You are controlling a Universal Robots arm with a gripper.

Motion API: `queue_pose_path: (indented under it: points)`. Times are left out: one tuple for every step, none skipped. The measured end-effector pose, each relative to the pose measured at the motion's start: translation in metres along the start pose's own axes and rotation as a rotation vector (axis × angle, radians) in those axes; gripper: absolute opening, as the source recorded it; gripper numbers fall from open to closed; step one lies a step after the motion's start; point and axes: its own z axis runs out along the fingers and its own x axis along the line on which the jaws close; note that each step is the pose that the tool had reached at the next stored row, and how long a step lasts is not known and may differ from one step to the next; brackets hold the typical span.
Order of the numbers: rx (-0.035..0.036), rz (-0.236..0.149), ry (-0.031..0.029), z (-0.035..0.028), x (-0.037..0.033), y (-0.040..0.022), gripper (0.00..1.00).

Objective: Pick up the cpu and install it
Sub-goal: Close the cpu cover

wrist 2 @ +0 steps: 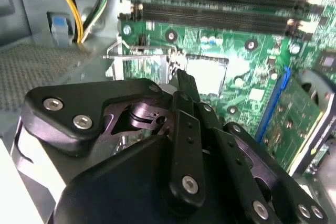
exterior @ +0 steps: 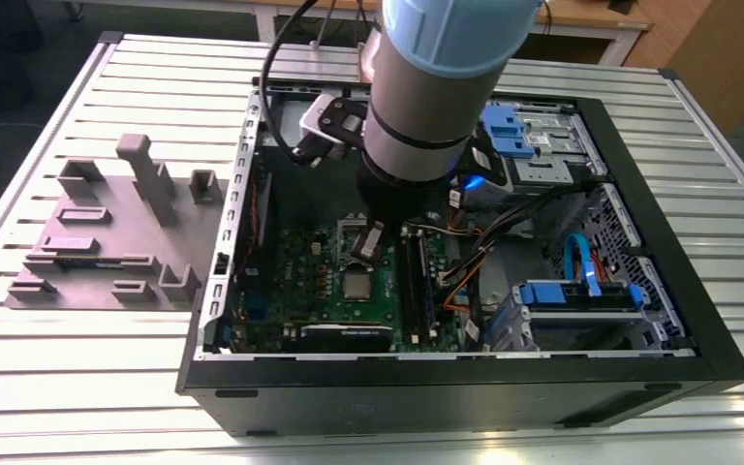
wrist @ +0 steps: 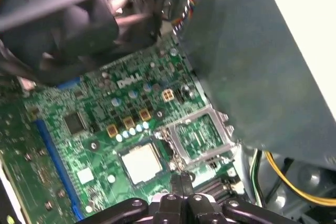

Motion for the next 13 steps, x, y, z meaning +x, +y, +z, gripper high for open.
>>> queue_pose_path:
  points:
    - [-0.0007,0.0,-0.0008,0.0006,-0.0011,-0.0023,0.1]
    - [-0.0014,0.0,-0.0015,0.0011,-0.0021,-0.0045,0.1]
    - [-0.0021,0.0,-0.0025,0.0017,-0.0029,-0.0064,0.1]
    - [-0.0024,0.0,-0.0028,0.0019,-0.0033,-0.0073,0.1]
    - [-0.0025,0.0,-0.0027,0.0019,-0.0034,-0.0075,0.1]
    - [-0.0025,0.0,-0.0028,0.002,-0.0034,-0.0075,0.1]
    - [-0.0025,0.0,-0.0029,0.002,-0.0034,-0.0075,0.1]
    - [-0.0025,0.0,-0.0031,0.0021,-0.0034,-0.0076,0.1]
    - [-0.0025,0.0,-0.003,0.0021,-0.0034,-0.0076,0.1]
    - [-0.0025,0.0,-0.0031,0.0021,-0.0036,-0.008,0.1]
    - [-0.0025,0.0,-0.0031,0.0021,-0.0038,-0.0084,0.1]
    - [-0.0025,0.0,-0.003,0.0021,-0.0038,-0.0084,0.1]
    - [-0.0025,0.0,-0.0031,0.0021,-0.0039,-0.0084,0.1]
